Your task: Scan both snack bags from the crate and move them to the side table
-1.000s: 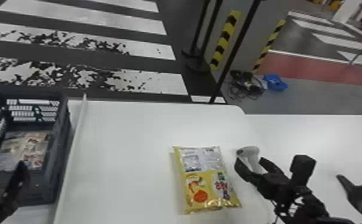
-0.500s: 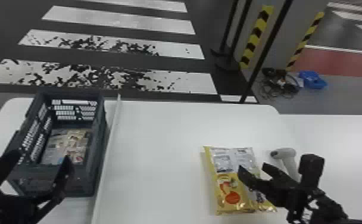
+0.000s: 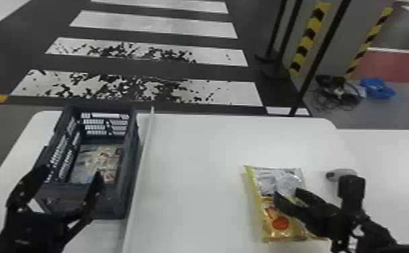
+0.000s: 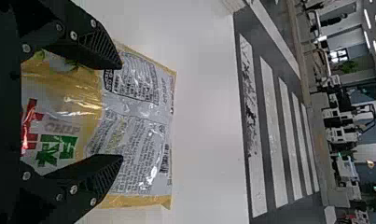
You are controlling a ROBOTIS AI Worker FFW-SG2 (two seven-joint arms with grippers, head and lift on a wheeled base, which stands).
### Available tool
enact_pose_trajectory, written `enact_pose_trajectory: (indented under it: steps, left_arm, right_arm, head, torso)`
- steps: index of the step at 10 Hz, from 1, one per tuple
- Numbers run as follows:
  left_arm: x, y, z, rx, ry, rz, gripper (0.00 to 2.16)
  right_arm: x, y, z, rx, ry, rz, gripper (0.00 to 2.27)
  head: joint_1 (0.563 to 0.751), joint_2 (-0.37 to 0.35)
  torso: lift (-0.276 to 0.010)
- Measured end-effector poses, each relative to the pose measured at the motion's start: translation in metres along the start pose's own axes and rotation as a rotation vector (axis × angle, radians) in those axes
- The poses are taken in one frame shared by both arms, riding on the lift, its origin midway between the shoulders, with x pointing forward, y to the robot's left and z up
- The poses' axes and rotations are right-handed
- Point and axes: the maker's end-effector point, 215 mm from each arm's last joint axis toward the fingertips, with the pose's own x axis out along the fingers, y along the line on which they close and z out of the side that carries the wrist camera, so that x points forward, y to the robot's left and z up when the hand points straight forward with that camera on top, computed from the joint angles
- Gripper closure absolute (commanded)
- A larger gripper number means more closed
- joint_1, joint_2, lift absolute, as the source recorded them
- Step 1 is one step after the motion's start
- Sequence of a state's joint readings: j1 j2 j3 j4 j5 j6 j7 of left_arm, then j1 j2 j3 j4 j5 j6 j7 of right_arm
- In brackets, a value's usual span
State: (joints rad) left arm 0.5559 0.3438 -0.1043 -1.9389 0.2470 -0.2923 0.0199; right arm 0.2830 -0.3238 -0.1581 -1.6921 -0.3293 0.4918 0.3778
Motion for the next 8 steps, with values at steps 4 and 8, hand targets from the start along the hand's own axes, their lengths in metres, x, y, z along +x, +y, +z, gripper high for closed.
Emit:
enact_pose_trajectory:
  steps: [4,8]
  left_arm:
    - [0.003,0.004,-0.001,-0.001,-0.001,0.006,0.03]
    - [0.006,0.01,-0.008,0.0,0.008,0.018,0.03]
  right_arm:
    - [0.011,-0.014,-0.012,-0.025,0.029,-0.024,2.24]
    - [-0.025,-0.02,0.055,-0.059,-0.141,-0.03,2.24]
  head:
    - [0.695,-0.137]
    - [0.695,-0.145]
  torso:
    - [-0.095]
    - [-0.095]
